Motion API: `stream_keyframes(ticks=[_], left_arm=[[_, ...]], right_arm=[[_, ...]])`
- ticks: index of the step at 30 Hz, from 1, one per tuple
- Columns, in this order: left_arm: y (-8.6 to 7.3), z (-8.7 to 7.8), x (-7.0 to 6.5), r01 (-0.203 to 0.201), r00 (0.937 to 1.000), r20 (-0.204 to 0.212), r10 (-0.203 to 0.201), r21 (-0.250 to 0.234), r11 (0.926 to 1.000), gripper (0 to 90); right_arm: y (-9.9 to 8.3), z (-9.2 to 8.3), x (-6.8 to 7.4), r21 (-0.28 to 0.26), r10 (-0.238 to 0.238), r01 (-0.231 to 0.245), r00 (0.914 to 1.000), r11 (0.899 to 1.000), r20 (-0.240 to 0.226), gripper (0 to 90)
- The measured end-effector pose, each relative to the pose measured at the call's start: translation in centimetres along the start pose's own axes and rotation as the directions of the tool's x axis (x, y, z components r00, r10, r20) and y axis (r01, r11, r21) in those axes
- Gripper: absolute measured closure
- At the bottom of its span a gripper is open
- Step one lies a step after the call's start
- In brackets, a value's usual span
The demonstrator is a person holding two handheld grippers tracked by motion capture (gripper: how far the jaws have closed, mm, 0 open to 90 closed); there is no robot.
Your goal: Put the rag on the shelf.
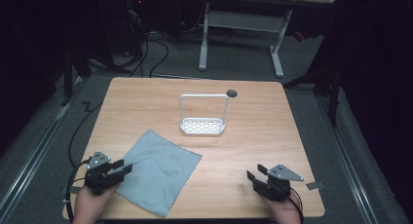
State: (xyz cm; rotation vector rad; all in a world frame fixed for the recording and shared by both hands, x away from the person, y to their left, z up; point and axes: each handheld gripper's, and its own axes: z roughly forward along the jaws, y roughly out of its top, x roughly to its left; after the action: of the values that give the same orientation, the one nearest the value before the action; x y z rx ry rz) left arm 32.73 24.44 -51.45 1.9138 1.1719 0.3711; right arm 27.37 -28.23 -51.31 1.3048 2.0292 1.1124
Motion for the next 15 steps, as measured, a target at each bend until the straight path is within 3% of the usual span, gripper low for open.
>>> stream_keyframes(ticks=[11,15], left_arm=[[0.1,0.3,-1.1,-0.04,0.9989,0.023,0.04,0.008,0.9991,59.5],[0.1,0.5,-1.8,-0.057,0.9962,0.067,0.055,0.018,0.9982,66.1]], right_arm=[[0.0,0.0,0.0,-0.003,-0.003,0.003,1.0,1.0,-0.001,48.5],[0.0,0.0,0.0,-0.003,-0.003,0.003,1.0,1.0,-0.003,48.6]])
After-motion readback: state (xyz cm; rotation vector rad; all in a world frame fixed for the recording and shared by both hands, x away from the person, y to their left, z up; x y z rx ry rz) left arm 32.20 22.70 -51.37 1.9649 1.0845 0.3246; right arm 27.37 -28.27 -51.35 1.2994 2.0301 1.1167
